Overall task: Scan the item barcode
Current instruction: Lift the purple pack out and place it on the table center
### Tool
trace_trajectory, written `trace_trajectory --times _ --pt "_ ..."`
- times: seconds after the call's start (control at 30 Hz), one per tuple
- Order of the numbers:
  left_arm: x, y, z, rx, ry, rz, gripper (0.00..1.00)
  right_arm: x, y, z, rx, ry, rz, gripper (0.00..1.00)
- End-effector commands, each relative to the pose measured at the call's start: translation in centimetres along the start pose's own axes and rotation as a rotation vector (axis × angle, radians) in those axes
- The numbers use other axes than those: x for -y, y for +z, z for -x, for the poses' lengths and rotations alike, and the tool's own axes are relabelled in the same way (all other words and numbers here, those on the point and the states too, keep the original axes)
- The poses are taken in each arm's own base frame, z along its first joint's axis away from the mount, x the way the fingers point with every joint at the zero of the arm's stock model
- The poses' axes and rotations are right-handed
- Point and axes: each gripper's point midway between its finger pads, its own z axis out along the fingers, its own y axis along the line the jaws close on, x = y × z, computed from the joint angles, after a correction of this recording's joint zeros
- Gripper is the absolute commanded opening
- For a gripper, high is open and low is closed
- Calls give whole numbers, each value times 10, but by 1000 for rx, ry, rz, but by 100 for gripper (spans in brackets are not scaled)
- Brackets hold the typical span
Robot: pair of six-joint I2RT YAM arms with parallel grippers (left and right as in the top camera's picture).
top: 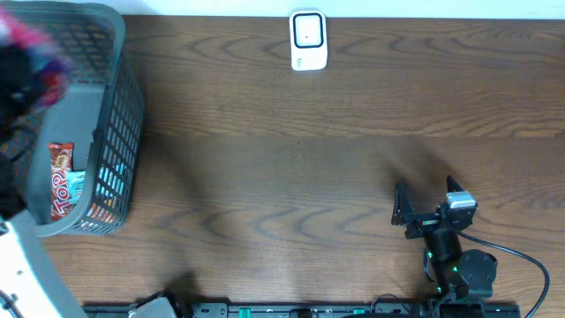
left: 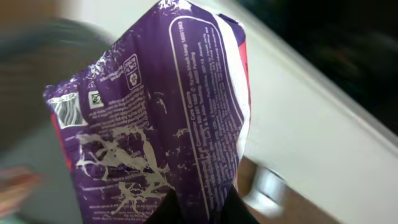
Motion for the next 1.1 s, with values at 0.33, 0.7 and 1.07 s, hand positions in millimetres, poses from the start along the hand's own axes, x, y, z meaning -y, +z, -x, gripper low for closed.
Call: trace_trajectory --times 0.33,0.7,1.07 --pt "140 82 -183 -487 404 -243 7 3 0 0 1 10 -14 99" --pt "108 167 -358 -873 636 22 7 3 0 0 1 10 -14 99" --pt "69 182 -416 -1057 640 157 46 3 0 0 1 10 -14 99"
